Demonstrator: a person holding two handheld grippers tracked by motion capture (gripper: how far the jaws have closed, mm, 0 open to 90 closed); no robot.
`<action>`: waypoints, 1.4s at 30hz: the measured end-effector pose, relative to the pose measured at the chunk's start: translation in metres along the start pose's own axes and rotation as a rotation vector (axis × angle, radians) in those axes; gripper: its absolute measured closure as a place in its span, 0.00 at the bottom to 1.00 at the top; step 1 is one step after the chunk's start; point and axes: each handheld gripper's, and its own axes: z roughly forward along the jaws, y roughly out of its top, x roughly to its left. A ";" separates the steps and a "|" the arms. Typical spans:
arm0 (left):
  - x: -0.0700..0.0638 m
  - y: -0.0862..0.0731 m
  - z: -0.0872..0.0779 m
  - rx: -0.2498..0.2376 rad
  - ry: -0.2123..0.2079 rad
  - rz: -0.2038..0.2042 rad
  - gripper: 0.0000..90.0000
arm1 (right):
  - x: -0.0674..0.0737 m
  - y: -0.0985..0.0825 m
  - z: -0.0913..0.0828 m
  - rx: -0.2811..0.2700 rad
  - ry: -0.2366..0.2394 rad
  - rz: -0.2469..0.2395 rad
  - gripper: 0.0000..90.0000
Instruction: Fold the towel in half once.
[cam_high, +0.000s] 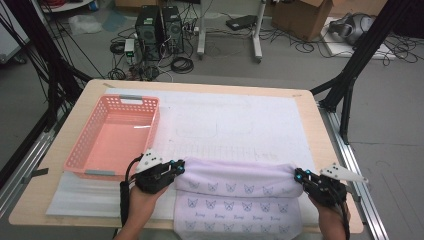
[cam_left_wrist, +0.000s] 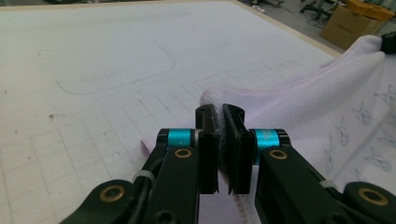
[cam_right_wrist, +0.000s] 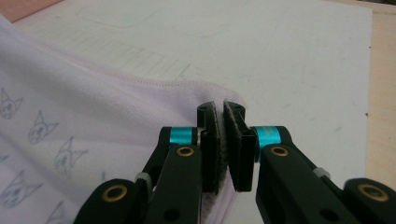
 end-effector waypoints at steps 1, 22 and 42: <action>-0.003 -0.004 -0.003 0.002 -0.012 -0.001 0.94 | 0.003 -0.004 -0.004 0.000 0.005 -0.002 0.94; -0.018 -0.039 -0.024 0.053 -0.045 -0.011 0.61 | 0.028 -0.050 -0.041 0.045 0.063 -0.025 0.78; 0.013 -0.011 0.023 0.054 -0.039 -0.021 0.42 | -0.014 -0.019 0.006 0.027 -0.058 0.042 0.62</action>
